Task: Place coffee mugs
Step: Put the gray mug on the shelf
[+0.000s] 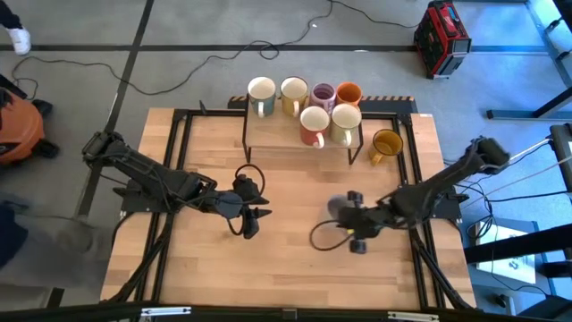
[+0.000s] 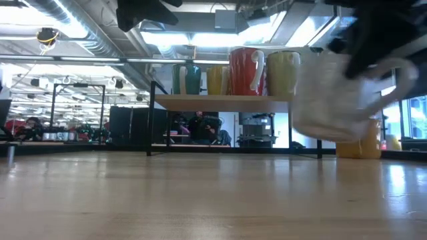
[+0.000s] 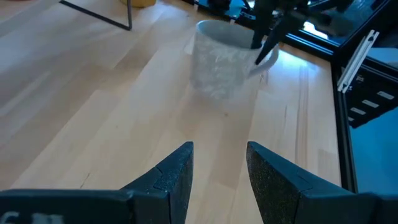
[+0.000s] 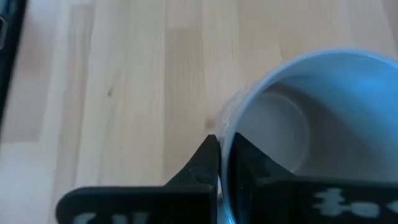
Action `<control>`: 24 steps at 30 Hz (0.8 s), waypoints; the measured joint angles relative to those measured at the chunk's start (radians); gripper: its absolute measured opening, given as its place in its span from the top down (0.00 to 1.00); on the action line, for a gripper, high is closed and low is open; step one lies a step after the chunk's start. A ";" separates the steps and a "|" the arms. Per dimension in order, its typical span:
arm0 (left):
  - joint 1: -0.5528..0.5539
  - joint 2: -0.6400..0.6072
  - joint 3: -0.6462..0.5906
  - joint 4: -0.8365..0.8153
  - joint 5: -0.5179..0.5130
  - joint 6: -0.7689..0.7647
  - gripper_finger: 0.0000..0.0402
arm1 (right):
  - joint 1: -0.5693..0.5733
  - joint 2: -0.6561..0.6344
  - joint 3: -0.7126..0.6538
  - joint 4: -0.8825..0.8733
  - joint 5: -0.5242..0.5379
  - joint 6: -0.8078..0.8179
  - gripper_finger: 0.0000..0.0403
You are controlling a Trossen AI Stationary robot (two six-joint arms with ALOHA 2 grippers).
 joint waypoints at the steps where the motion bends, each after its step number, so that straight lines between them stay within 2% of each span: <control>1: 0.000 0.000 0.000 0.000 0.000 0.000 0.64 | -0.018 0.037 0.031 0.000 -0.002 -0.033 0.99; 6: 0.000 0.000 0.000 -0.001 0.000 0.000 0.64 | -0.116 0.199 0.172 -0.001 -0.050 -0.142 0.99; 13: -0.001 0.000 0.000 -0.006 0.000 0.000 0.64 | -0.195 0.388 0.344 -0.071 -0.110 -0.184 0.99; 24: -0.001 0.000 -0.001 -0.023 -0.003 -0.001 0.64 | -0.233 0.526 0.469 -0.117 -0.179 -0.202 0.99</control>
